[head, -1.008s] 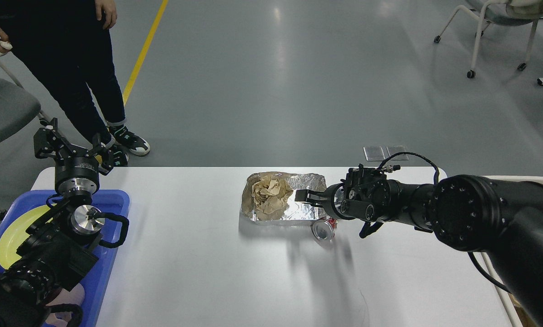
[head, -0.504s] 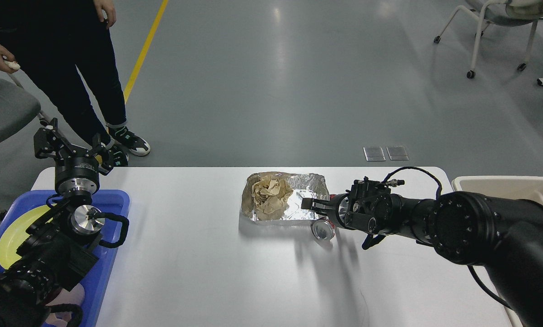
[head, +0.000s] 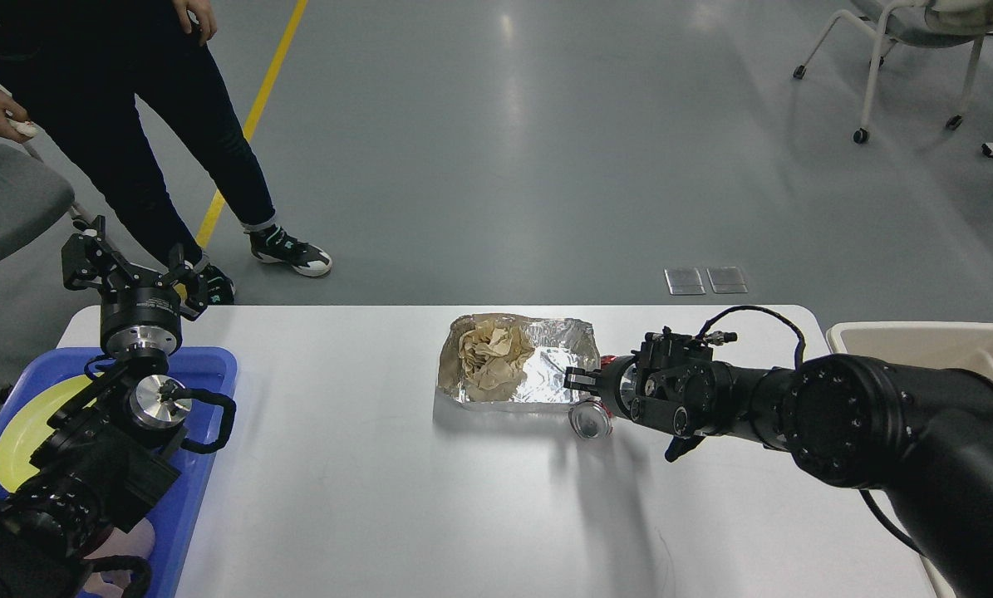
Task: Tidy desktop
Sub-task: 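Grasp the foil tray edge with the right gripper, then lift the foil tray and drop it into the white bin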
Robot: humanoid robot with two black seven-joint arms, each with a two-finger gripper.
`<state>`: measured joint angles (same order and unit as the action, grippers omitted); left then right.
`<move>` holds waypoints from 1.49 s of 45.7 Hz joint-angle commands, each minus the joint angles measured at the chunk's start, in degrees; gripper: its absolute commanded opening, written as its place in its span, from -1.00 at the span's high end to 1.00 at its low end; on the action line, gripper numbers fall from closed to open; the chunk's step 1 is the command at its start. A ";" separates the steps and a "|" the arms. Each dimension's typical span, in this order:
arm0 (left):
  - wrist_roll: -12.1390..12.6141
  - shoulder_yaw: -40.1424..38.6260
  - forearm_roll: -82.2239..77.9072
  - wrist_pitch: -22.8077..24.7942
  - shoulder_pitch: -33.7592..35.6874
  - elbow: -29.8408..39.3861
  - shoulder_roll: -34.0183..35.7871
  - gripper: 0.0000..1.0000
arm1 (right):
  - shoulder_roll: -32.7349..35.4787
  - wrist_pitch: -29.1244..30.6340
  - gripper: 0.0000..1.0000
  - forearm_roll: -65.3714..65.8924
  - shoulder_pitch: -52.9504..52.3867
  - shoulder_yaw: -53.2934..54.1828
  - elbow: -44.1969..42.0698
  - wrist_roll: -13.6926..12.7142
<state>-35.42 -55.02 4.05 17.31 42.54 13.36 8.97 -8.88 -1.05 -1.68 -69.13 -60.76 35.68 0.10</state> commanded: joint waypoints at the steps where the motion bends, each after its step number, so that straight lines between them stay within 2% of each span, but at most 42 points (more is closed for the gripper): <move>1: 0.00 0.00 -0.01 0.00 0.00 0.00 0.00 -0.93 | -0.08 0.00 0.73 0.01 0.05 0.03 0.01 0.08; 12: 0.00 0.00 -0.01 0.00 0.00 0.00 0.00 -0.93 | -0.08 0.00 0.77 0.19 0.57 0.21 0.01 0.08; 16: 0.00 0.00 -0.01 0.00 0.00 0.00 0.00 -0.93 | -0.26 0.00 1.00 2.20 0.93 0.21 0.10 0.08; 40: 0.00 0.00 -0.01 0.00 0.00 0.00 0.00 -0.93 | 0.70 2.01 1.00 4.14 -1.71 4.42 3.17 0.25; 50: 0.00 0.00 0.08 0.00 0.00 0.00 0.00 -0.93 | 7.11 9.57 1.00 3.97 -6.01 13.91 6.95 0.16; 59: 0.00 0.00 -0.01 0.00 0.00 0.00 0.00 -0.93 | 13.97 12.56 1.00 3.88 -11.55 19.36 12.05 -0.01; 68: 0.00 0.00 -0.01 0.00 0.00 0.00 0.00 -0.93 | 18.98 16.87 1.00 3.79 -15.42 22.00 12.58 -0.01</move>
<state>-35.42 -55.02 4.06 17.31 42.54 13.36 8.95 7.09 13.19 2.14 -82.49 -40.32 48.13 0.09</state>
